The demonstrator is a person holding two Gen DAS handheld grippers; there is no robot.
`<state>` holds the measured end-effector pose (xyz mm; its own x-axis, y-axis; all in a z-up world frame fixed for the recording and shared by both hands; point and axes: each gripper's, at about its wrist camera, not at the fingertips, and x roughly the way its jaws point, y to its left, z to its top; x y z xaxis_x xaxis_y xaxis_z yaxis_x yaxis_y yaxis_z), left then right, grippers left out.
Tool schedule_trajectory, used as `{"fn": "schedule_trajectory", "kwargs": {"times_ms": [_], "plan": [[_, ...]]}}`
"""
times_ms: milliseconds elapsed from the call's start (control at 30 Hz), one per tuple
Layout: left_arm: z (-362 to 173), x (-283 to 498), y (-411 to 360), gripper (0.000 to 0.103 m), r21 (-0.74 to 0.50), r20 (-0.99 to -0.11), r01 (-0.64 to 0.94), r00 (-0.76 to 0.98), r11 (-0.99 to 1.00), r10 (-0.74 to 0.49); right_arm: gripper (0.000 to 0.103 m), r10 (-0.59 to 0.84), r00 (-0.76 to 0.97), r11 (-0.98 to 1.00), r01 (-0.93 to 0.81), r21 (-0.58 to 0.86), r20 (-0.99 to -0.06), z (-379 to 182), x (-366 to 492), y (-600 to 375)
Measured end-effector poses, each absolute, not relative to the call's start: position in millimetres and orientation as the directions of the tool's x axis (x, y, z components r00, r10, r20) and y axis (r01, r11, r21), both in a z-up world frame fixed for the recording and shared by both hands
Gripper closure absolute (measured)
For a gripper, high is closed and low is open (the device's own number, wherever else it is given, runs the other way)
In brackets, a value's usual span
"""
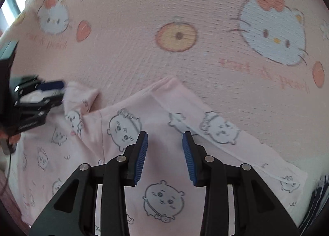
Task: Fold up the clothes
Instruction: 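Open both grippers and release the pants, pulling back above them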
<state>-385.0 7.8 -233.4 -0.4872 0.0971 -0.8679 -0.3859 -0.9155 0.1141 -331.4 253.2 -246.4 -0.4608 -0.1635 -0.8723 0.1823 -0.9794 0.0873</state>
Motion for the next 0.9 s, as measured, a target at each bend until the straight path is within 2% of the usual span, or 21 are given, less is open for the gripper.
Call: {"fn": "schedule_trajectory", "kwargs": {"times_ms": [33,67,100,167,200,300,333,400,500,567,667,733,767,800,900], "plan": [[-232,-386,7,0.077,0.109,-0.868,-0.390,-0.486,-0.914,0.104,0.065,-0.159,-0.465,-0.979,0.187,0.079,-0.871,-250,-332,251],[-231,-387,6,0.092,0.142,-0.859,-0.371,-0.508,-0.918,0.072,0.065,-0.155,-0.474,-0.979,0.190,0.071,-0.867,-253,-333,249],[-231,-388,5,0.095,0.196,-0.841,-0.338,-0.540,-0.921,0.019,0.065,-0.151,-0.488,-0.979,0.193,0.062,-0.860,-254,-333,248],[-235,-393,-5,0.095,0.306,-0.803,-0.208,-0.580,-0.929,-0.134,0.065,-0.124,-0.509,-0.981,0.190,0.029,-0.852,-255,-329,247],[-234,-396,-15,0.095,0.277,-0.807,-0.149,-0.573,-0.949,-0.145,0.065,-0.107,-0.520,-0.983,0.186,0.010,-0.847,-254,-327,247],[-207,-371,-43,0.094,-0.004,-0.812,-0.070,-0.581,-0.998,0.044,0.067,-0.097,-0.527,-0.986,0.166,0.009,-0.844,-244,-320,250],[-199,-358,-47,0.091,-0.058,-0.803,-0.061,-0.590,-0.996,0.083,0.067,-0.119,-0.521,-0.986,0.165,0.037,-0.845,-239,-320,250],[-196,-331,-50,0.082,-0.095,-0.819,-0.068,-0.562,-0.993,0.117,0.065,-0.225,-0.509,-0.970,0.193,0.145,-0.831,-221,-320,248],[-205,-313,-56,0.081,-0.064,-0.856,-0.074,-0.509,-0.995,0.093,0.057,-0.366,-0.418,-0.929,0.217,0.300,-0.831,-206,-341,227],[-211,-308,-61,0.082,-0.055,-0.874,-0.071,-0.479,-0.996,0.083,0.053,-0.383,-0.349,-0.921,0.212,0.326,-0.855,-212,-362,202],[-211,-318,-67,0.081,-0.081,-0.878,-0.052,-0.468,-0.995,0.096,0.052,-0.388,-0.188,-0.919,0.156,0.362,-0.902,-239,-395,182],[-209,-327,-69,0.081,-0.088,-0.875,-0.049,-0.473,-0.995,0.101,0.052,-0.398,-0.159,-0.914,0.147,0.377,-0.903,-246,-404,170],[-209,-332,-70,0.081,-0.092,-0.872,-0.051,-0.478,-0.994,0.105,0.062,-0.405,-0.144,-0.911,0.151,0.385,-0.903,-247,-408,163],[-210,-337,-71,0.081,-0.095,-0.870,-0.052,-0.481,-0.994,0.108,0.090,-0.410,-0.132,-0.907,0.166,0.388,-0.902,-246,-409,157],[-215,-337,-84,0.081,-0.094,-0.878,-0.041,-0.467,-0.995,0.102,0.099,-0.349,-0.129,-0.912,0.274,0.305,-0.928,-239,-406,127]]}}
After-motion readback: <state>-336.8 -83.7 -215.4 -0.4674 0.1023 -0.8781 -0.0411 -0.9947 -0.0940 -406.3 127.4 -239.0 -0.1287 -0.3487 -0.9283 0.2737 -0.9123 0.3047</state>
